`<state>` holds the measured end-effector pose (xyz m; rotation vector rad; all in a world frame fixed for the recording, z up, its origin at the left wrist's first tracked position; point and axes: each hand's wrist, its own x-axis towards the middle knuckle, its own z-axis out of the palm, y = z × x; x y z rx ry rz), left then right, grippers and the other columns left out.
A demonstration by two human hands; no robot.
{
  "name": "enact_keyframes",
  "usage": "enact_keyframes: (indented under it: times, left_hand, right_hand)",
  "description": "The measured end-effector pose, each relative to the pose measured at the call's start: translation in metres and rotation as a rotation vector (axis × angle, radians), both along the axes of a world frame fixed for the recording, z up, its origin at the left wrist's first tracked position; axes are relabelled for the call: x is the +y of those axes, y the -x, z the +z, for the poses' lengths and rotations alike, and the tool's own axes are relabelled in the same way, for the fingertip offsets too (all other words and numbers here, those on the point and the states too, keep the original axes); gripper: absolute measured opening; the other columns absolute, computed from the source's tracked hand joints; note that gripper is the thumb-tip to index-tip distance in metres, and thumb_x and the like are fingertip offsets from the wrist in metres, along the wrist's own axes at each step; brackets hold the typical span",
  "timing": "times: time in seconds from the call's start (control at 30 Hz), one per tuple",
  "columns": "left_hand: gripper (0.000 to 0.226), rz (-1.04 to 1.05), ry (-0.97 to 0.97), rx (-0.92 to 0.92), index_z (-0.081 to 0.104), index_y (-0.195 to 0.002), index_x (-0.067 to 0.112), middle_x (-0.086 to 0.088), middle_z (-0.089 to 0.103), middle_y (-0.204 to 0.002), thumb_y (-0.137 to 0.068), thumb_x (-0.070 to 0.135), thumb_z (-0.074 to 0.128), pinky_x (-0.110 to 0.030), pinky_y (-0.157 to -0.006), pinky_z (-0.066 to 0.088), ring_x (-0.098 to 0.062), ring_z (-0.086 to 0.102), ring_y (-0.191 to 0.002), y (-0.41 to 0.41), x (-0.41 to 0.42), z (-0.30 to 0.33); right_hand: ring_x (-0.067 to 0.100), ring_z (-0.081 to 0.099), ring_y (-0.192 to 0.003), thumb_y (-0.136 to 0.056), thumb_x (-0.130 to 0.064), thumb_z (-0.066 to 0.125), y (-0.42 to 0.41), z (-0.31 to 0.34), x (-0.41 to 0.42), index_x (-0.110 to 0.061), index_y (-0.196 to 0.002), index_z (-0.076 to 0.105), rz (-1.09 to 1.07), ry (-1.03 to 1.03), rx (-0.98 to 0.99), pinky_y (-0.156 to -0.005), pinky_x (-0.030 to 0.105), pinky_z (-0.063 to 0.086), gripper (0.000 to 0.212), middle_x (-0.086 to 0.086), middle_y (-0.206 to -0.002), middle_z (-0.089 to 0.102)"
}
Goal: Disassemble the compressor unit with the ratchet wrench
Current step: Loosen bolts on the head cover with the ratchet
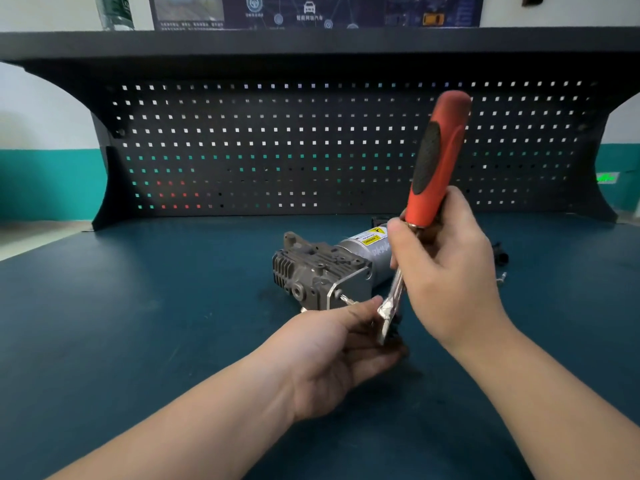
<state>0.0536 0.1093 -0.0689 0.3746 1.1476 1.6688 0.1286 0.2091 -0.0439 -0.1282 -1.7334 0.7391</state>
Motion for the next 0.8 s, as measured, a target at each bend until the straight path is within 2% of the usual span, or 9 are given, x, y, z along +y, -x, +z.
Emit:
enact_keyframes:
  times: [0.1, 0.17, 0.23, 0.27, 0.33, 0.43, 0.6, 0.7, 0.8]
  left_hand:
    - [0.017, 0.008, -0.001, -0.045, 0.068, -0.087, -0.008, -0.022, 0.068, -0.087, -0.084, 0.008, 0.064, -0.040, -0.066, 0.059, -0.033, 0.069, -0.073, 0.001, 0.001, 0.001]
    - [0.015, 0.010, -0.003, -0.072, 0.067, -0.082, -0.008, -0.021, 0.068, -0.080, -0.084, 0.006, 0.063, -0.041, -0.066, 0.059, -0.033, 0.068, -0.070, 0.000, 0.001, 0.002]
    - [0.013, -0.004, -0.005, -0.072, 0.066, -0.082, -0.008, -0.022, 0.069, -0.079, -0.083, 0.005, 0.062, -0.041, -0.062, 0.059, -0.032, 0.068, -0.068, 0.001, 0.002, 0.002]
    - [0.013, -0.009, -0.003, -0.071, 0.065, -0.082, -0.009, -0.023, 0.069, -0.079, -0.083, 0.004, 0.062, -0.040, -0.060, 0.059, -0.033, 0.068, -0.067, 0.001, 0.002, 0.002]
    - [0.014, -0.016, 0.005, -0.073, 0.066, -0.081, -0.010, -0.024, 0.068, -0.079, -0.081, 0.003, 0.063, -0.040, -0.059, 0.059, -0.034, 0.069, -0.066, 0.001, 0.002, 0.002]
    - [0.018, -0.015, 0.000, -0.059, 0.071, -0.073, -0.009, -0.024, 0.069, -0.076, -0.068, 0.008, 0.070, -0.035, -0.052, 0.059, -0.036, 0.069, -0.067, -0.001, 0.001, 0.004]
    - [0.028, 0.005, -0.018, -0.049, 0.072, -0.076, -0.009, -0.019, 0.068, -0.076, -0.058, 0.013, 0.073, -0.029, -0.048, 0.056, -0.035, 0.069, -0.067, -0.003, -0.001, 0.003]
    - [0.024, -0.001, -0.031, -0.067, 0.072, -0.074, -0.010, -0.022, 0.067, -0.078, -0.060, 0.010, 0.070, -0.031, -0.048, 0.057, -0.037, 0.069, -0.068, -0.003, -0.001, 0.003]
    - [0.018, -0.007, -0.024, -0.072, 0.072, -0.068, -0.009, -0.022, 0.067, -0.077, -0.075, 0.007, 0.068, -0.034, -0.051, 0.058, -0.037, 0.069, -0.068, -0.002, 0.001, 0.002]
  right_hand:
    - [0.007, 0.046, -0.049, -0.084, -0.018, 0.053, 0.005, 0.000, 0.005, -0.024, -0.077, 0.044, -0.145, 0.169, -0.024, -0.049, 0.019, 0.038, 0.013, -0.007, -0.060, 0.056]
    - [0.018, 0.050, -0.049, -0.084, -0.014, 0.049, 0.010, -0.001, 0.021, -0.014, -0.081, 0.050, -0.193, 0.529, -0.194, -0.047, 0.027, 0.039, 0.003, 0.007, -0.068, 0.061]
    - [0.021, 0.044, -0.040, -0.087, -0.010, 0.048, 0.012, -0.004, 0.032, -0.005, -0.084, 0.054, -0.124, 0.861, -0.401, -0.041, 0.023, 0.032, 0.008, 0.015, -0.067, 0.060]
    - [0.019, 0.042, -0.037, -0.088, -0.009, 0.048, 0.013, -0.006, 0.035, -0.002, -0.084, 0.055, -0.089, 0.928, -0.443, -0.039, 0.021, 0.029, 0.010, 0.016, -0.066, 0.059]
    - [0.015, 0.041, -0.033, -0.088, -0.009, 0.050, 0.011, -0.007, 0.037, -0.003, -0.085, 0.054, -0.089, 0.857, -0.392, -0.035, 0.020, 0.028, 0.008, 0.013, -0.063, 0.061]
    - [0.014, 0.045, -0.038, -0.085, -0.013, 0.055, 0.009, -0.001, 0.030, -0.011, -0.079, 0.053, -0.097, 0.525, -0.181, -0.040, 0.024, 0.034, 0.006, 0.011, -0.063, 0.061]
    - [0.016, 0.055, -0.057, -0.085, -0.043, 0.060, 0.002, 0.002, 0.009, -0.028, -0.077, 0.046, -0.065, 0.092, -0.022, -0.055, 0.026, 0.044, 0.022, -0.003, -0.063, 0.056]
    - [0.010, 0.052, -0.052, -0.086, -0.043, 0.061, 0.002, 0.002, 0.004, -0.032, -0.073, 0.045, -0.051, 0.020, 0.020, -0.052, 0.019, 0.041, 0.023, -0.010, -0.059, 0.051]
    - [0.004, 0.043, -0.047, -0.086, -0.031, 0.061, 0.007, 0.001, 0.014, -0.024, -0.064, 0.045, -0.202, 0.213, 0.010, -0.048, 0.015, 0.034, 0.028, -0.012, -0.053, 0.050]
